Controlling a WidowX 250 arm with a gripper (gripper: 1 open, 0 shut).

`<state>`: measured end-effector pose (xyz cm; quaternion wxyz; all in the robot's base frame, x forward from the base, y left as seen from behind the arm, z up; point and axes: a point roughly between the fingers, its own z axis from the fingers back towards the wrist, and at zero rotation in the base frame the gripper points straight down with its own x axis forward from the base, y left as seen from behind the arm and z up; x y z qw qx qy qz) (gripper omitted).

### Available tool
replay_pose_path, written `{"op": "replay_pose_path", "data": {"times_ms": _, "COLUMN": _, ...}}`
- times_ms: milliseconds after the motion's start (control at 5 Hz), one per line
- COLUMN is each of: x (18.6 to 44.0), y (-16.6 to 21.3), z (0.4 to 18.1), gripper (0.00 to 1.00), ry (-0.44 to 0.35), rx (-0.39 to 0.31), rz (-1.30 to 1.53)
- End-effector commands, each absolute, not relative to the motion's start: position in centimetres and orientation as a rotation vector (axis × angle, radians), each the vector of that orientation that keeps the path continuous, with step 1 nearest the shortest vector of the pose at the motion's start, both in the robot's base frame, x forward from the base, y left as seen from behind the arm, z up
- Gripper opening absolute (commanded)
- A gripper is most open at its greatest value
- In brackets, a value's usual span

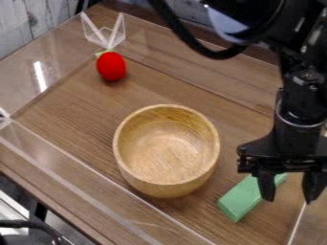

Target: Remove the green object from the brown bowl and put it on the table

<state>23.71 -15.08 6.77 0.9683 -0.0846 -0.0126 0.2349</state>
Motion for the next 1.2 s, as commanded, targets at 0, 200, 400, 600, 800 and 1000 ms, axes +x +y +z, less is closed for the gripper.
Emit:
{"op": "replay_pose_path", "data": {"times_ms": 0, "x": 23.4, "y": -15.6, "z": 6.8, "gripper": 0.0, "ry": -0.048, "rx": -0.179, "rz": 0.467}}
{"op": "replay_pose_path", "data": {"times_ms": 200, "x": 23.1, "y": -15.5, "z": 6.6, "gripper": 1.0, "ry": -0.054, "rx": -0.187, "rz": 0.47}}
{"op": "replay_pose_path", "data": {"times_ms": 400, "x": 22.8, "y": -15.6, "z": 5.3, "gripper": 1.0, "ry": -0.054, "rx": -0.189, "rz": 0.474}}
{"op": "replay_pose_path", "data": {"times_ms": 600, "x": 22.4, "y": -15.8, "z": 4.1, "gripper": 1.0, "ry": -0.059, "rx": -0.174, "rz": 0.467}}
{"op": "replay_pose_path", "data": {"times_ms": 800, "x": 22.4, "y": -15.6, "z": 3.2, "gripper": 1.0, "ry": -0.062, "rx": -0.171, "rz": 0.465}}
{"op": "replay_pose_path", "data": {"times_ms": 1000, "x": 22.5, "y": -15.5, "z": 3.8, "gripper": 1.0, "ry": -0.066, "rx": -0.165, "rz": 0.468}}
